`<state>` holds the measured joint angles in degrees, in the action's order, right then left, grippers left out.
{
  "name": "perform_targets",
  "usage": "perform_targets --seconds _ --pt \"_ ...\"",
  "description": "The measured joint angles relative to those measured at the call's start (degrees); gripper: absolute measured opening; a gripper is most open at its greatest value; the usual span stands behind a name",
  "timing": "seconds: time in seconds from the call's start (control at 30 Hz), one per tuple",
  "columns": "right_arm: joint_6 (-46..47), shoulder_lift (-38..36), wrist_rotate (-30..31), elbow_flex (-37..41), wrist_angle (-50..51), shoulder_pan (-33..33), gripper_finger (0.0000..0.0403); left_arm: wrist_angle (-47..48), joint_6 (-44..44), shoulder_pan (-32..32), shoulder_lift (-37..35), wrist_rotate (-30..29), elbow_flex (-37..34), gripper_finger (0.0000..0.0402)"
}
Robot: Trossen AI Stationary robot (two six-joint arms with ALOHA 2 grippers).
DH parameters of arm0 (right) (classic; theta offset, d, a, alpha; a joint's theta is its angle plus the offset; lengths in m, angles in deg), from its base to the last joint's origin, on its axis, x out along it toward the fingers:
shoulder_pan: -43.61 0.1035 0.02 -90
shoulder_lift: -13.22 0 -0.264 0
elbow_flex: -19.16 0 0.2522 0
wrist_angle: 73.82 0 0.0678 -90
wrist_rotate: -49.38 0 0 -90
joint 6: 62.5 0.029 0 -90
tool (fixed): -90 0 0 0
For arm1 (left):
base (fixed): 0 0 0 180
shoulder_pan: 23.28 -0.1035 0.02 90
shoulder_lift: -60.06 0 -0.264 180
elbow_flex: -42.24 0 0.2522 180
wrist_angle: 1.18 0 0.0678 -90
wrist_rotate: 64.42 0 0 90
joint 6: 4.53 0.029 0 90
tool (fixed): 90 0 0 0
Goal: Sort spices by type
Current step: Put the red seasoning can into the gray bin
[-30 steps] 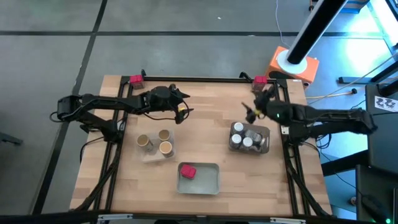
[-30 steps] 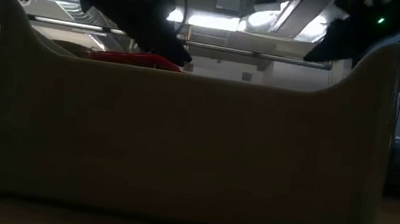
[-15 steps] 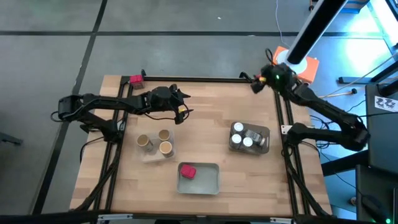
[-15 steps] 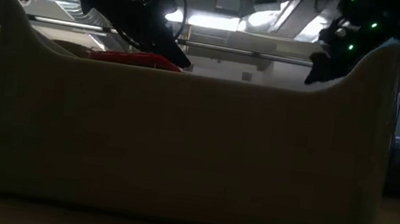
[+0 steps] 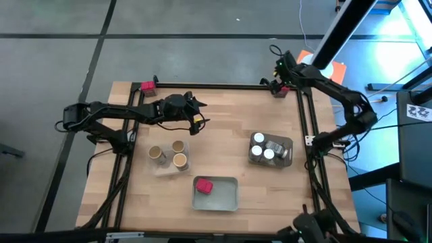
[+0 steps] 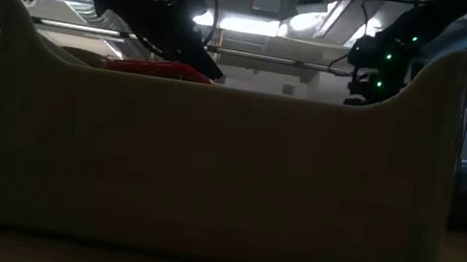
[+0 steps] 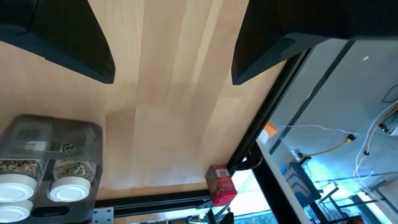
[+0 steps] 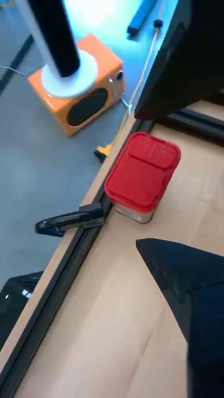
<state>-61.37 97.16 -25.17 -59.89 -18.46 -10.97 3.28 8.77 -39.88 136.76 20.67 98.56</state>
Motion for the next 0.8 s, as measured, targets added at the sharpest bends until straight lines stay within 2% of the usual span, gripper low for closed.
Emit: perform_targets --seconds 0.17,0.4,0.63,0.8 --pt "3.2 3.1 0.0 -0.5 0.6 -0.4 0.0325 1.2 0.0 0.0 0.0 0.0 0.0 0.0310" --pt "3.9 3.8 -0.7 -0.5 0.6 -0.7 0.0325 1.9 0.0 0.1 0.0 0.0 0.0 0.0310" --pt "-15.4 3.8 -1.4 -0.5 2.1 -0.6 0.0325 1.9 0.0 0.1 0.0 0.0 0.0 0.0310" --pt "-23.2 4.8 1.0 -0.5 3.7 -0.6 0.0325 1.9 0.0 0.1 0.0 0.0 0.0 0.0310"
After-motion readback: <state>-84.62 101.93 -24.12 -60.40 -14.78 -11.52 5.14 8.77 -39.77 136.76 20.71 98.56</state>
